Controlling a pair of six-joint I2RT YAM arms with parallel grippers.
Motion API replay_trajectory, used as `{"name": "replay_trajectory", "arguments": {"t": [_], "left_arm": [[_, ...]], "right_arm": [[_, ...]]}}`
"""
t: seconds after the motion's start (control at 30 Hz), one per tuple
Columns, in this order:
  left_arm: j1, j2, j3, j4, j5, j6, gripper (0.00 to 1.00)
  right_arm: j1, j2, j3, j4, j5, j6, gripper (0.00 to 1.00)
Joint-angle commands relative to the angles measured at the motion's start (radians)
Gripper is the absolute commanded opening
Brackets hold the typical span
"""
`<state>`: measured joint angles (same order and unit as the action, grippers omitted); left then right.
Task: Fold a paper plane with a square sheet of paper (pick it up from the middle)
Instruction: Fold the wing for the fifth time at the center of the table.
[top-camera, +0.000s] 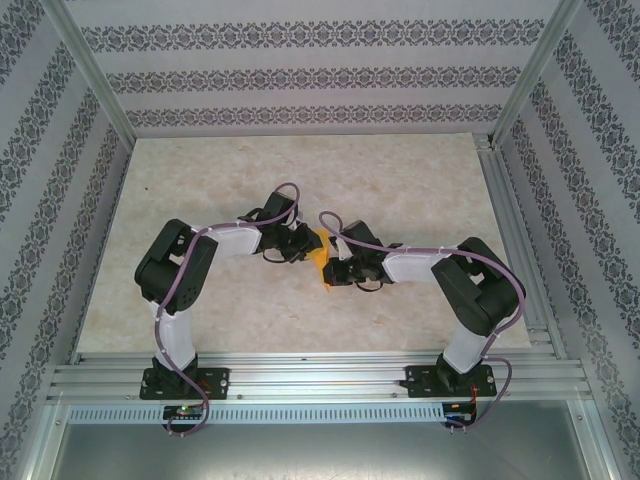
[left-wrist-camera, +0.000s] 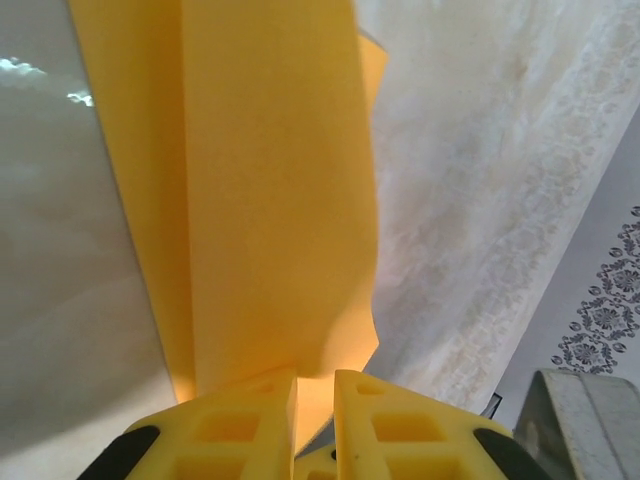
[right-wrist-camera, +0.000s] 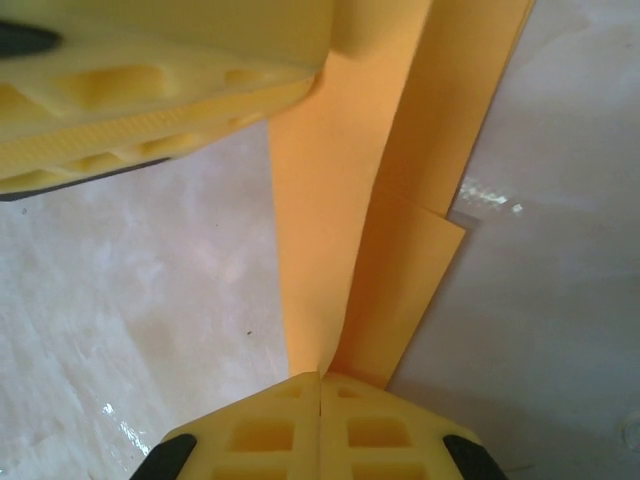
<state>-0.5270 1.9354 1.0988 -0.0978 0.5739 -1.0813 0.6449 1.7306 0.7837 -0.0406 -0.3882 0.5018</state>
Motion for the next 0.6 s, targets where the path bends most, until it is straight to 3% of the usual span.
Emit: {"name": "replay_trajectory", "arguments": {"t": [0.0, 0.27, 0.47, 0.57], "left_arm": [[-0.013, 0.021, 0.019, -0.001, -0.007, 0.015, 0.18], [-0.013, 0.023, 0.039, -0.013, -0.006, 0.017, 0.17], [-0.013, 0.022, 0.040, -0.015, -0.005, 0.015, 0.17], [-0.013, 0.023, 0.041, -0.015, -0.006, 0.016, 0.17]], "right_arm": [[-0.010, -0.029, -0.020, 0.036, -0.014, 0.005, 0.12], [0.024, -0.059, 0.016, -0.076, 0.078, -0.046, 0.23], [0.042, -0.048, 0.066, -0.157, 0.127, -0.069, 0.27], [0.042, -0.033, 0.077, -0.161, 0.128, -0.071, 0.23]]}}
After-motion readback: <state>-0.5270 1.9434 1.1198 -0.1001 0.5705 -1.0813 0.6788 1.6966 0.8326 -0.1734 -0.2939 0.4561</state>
